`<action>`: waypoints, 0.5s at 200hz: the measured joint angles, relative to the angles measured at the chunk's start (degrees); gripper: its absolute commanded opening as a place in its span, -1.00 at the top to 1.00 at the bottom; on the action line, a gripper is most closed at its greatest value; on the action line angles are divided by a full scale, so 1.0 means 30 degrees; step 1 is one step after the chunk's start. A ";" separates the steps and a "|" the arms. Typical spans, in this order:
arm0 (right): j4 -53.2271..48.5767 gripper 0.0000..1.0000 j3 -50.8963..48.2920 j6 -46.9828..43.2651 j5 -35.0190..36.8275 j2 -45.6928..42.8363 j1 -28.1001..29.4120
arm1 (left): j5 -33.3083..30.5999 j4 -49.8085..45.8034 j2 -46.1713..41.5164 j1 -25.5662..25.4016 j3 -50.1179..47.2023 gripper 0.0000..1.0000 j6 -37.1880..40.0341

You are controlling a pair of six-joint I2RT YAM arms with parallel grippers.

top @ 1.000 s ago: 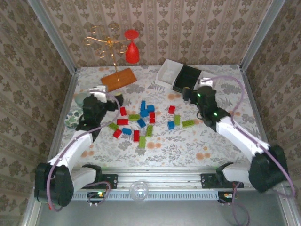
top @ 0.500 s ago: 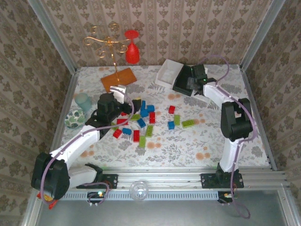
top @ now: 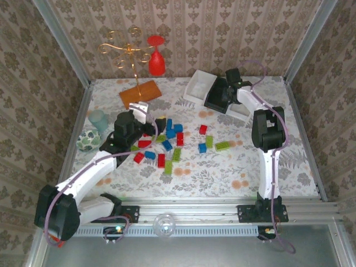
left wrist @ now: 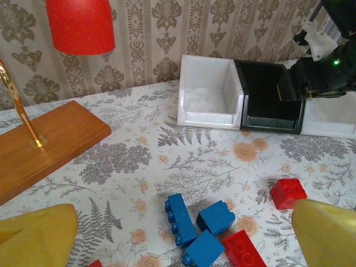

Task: Sort the legos into containers by color
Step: Move the container to the top-center of the table.

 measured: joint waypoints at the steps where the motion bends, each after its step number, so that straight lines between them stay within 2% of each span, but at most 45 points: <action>1: -0.0044 0.17 0.0015 -0.0022 -0.0007 0.0015 0.0000 | -0.0007 0.0000 -0.0015 0.0000 -0.0015 -1.00 0.0000; 18: -0.0590 0.32 0.0117 -0.0168 -0.0146 0.0066 -0.0029 | -0.0168 -0.0015 -0.0284 0.0000 -0.0182 -1.00 0.0109; 37: -0.0823 0.39 0.0109 -0.0627 -0.0240 0.0066 -0.0036 | -0.0306 -0.0022 -0.0430 0.0000 -0.0211 -1.00 0.0262; 100: -0.0495 0.35 -0.0488 -0.2076 -0.1107 -0.0284 0.1144 | -0.0525 -0.0459 -0.0437 0.0000 -0.0262 -1.00 0.0357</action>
